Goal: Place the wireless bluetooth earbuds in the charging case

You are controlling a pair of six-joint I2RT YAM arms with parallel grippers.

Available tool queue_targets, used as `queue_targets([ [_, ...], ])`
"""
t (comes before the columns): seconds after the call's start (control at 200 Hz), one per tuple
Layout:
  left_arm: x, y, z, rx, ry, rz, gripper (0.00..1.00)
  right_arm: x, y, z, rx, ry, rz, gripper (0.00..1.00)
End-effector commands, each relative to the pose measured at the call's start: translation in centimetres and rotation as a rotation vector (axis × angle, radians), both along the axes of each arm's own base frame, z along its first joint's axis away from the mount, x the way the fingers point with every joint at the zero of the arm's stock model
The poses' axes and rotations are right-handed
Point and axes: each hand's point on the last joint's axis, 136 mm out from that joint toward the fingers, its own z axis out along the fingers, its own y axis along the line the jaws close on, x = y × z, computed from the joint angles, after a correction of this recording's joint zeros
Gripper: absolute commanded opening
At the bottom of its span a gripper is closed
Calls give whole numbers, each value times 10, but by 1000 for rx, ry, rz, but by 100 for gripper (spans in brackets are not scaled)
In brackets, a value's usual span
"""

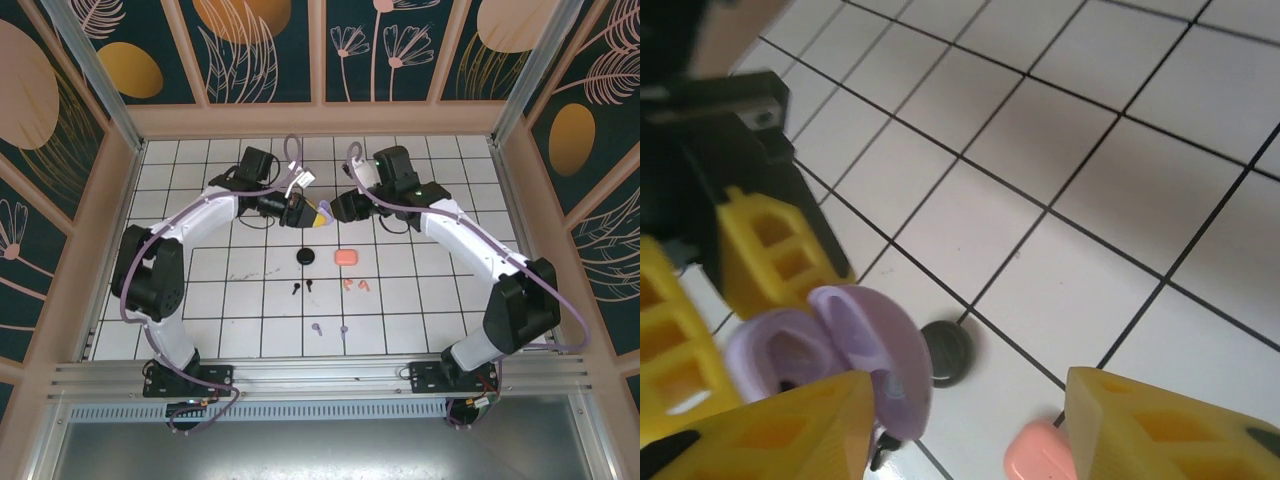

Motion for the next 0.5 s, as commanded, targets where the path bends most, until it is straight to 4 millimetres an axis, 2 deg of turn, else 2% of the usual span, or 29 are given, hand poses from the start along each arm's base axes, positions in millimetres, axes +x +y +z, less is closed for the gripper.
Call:
queue_targets([
  [0.0, 18, 5, 43, -105, -164, 99, 0, -16, -7, 52, 117, -61, -30, 56],
  [0.12, 22, 15, 50, -108, -223, 191, 0, -32, -20, 52, 162, -12, -101, 57],
  [0.205, 24, 20, 59, -124, -277, 257, 0, -44, -25, 38, 182, 54, -162, 57],
  [0.265, 28, 25, 65, -136, -311, 322, 0, -53, -27, 24, 187, 100, -196, 57],
  [0.385, 36, 38, 86, -174, -404, 461, 0, -83, -16, -13, 143, 190, -242, 56],
  [0.415, 36, 43, 82, -174, -411, 493, 0, -90, -13, -23, 128, 211, -251, 56],
  [0.495, 41, 55, 95, -197, -466, 597, 0, -108, -6, -46, 90, 264, -267, 56],
])
